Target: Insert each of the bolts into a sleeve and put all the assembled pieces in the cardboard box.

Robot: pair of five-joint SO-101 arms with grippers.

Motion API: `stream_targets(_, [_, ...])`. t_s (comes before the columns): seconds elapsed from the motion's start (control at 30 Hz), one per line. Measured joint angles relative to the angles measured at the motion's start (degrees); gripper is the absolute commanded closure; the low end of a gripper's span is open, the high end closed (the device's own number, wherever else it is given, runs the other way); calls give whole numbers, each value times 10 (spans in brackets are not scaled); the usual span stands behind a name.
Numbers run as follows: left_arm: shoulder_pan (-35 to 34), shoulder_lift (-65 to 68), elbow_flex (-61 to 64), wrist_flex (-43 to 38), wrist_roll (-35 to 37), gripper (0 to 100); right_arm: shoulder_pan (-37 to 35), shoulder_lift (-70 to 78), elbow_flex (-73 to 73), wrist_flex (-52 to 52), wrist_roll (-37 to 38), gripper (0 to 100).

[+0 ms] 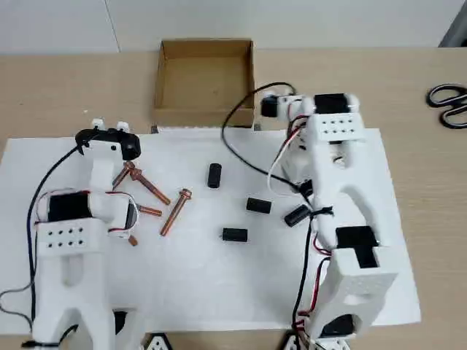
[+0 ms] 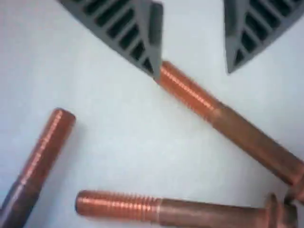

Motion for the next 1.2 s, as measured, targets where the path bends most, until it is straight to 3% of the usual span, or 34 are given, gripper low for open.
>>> stream_targets(0.23, [5,173,-217,129,-21,920,53,-4,0,8,-5,995])
stream_targets(0.4, [47,295,-275,142,-52,920,86,-63,36,8,-5,995])
stream_targets(0.67, [134,330,-276,142,-66,913,129,-129,101,8,-5,995])
stream_targets(1.2, [140,389,-276,19,-65,836,143,-168,135,8,10,994])
